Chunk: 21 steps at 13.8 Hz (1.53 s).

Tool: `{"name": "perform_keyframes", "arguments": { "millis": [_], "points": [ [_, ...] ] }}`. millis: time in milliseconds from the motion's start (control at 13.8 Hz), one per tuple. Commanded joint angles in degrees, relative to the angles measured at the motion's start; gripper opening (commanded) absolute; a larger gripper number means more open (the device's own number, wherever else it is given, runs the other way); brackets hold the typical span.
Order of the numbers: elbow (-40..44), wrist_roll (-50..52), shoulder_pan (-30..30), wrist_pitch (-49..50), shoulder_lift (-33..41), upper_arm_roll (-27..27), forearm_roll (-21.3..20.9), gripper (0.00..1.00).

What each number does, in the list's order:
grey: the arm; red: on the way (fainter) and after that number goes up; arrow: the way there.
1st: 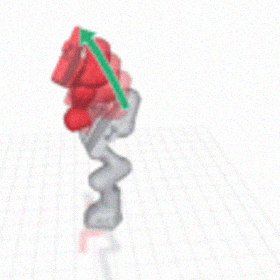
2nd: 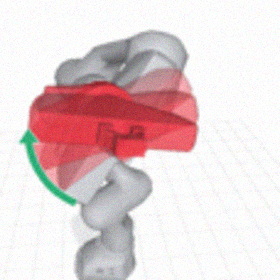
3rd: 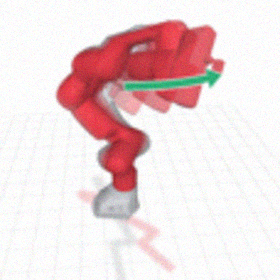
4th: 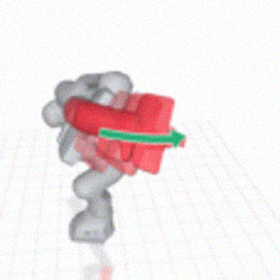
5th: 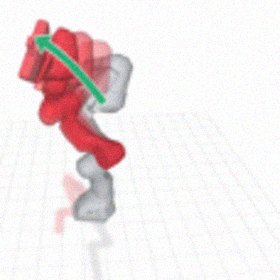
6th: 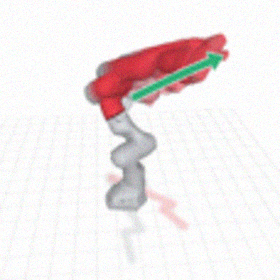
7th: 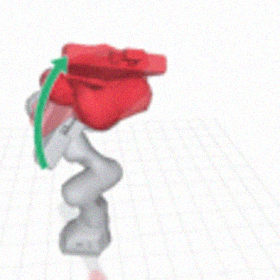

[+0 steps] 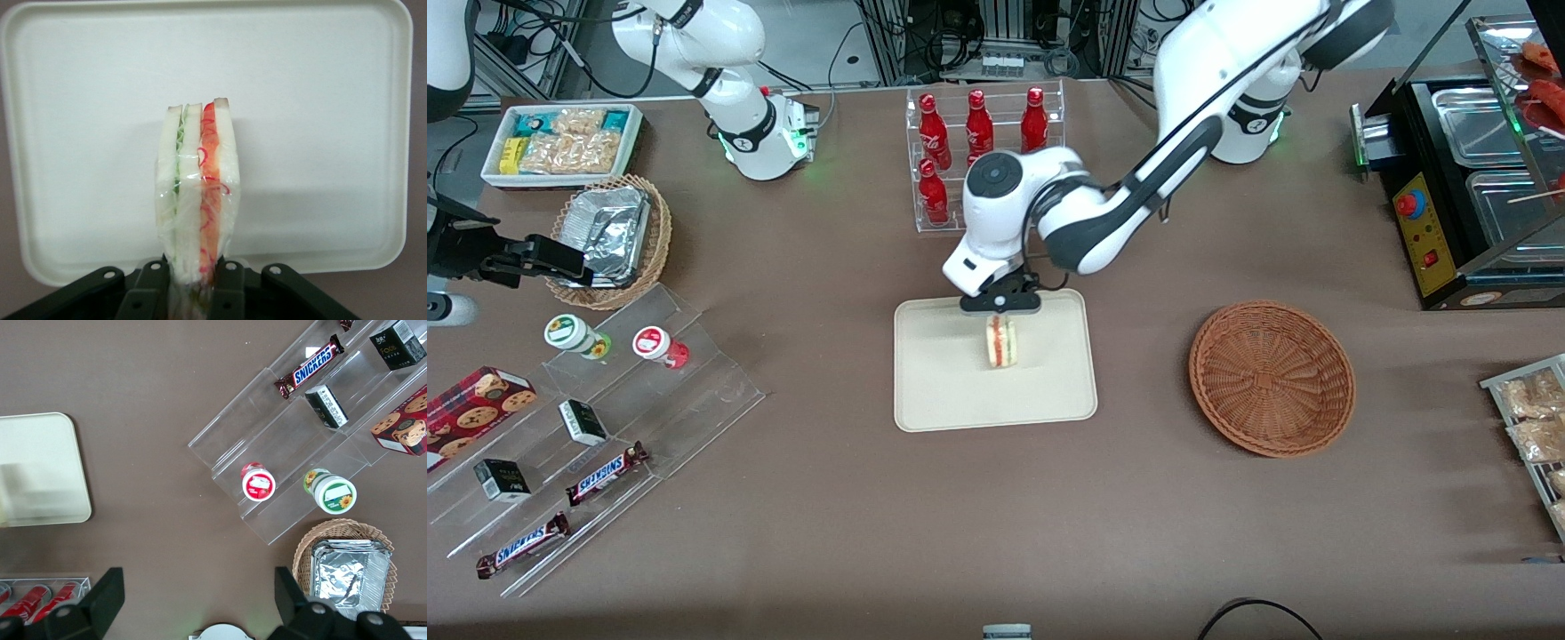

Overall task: Place sandwich from basket to tray
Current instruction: 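Carry the sandwich with the left gripper over the cream tray, then lower the sandwich onto the tray and open the left gripper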

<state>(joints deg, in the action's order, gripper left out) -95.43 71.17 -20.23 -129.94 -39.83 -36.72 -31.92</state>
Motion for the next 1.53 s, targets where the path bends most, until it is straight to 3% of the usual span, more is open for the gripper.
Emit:
{"name": "perform_keyframes", "arguments": {
  "millis": [0,291,364,436,509,873,1091,1455],
  "points": [
    [2.61,5.02,-2.27,-2.68,-3.76,1.47,-4.98,0.00],
    [2.61,6.35,-2.45,-2.77,-5.00,1.56,-7.10,0.00],
    [2.61,6.35,-2.45,-2.77,-5.00,1.56,-7.02,0.29],
    [2.70,5.83,-2.45,-2.69,-5.00,1.56,-7.10,0.85],
    [2.79,5.82,-2.36,-2.51,-4.73,1.56,-7.02,1.00],
    [3.93,6.43,-1.75,3.45,-0.18,1.38,-5.53,1.00],
    [4.55,6.26,0.27,8.29,5.62,1.30,0.35,1.00],
    [3.85,4.69,6.86,15.49,15.55,0.94,6.25,1.00]
  ]
}}
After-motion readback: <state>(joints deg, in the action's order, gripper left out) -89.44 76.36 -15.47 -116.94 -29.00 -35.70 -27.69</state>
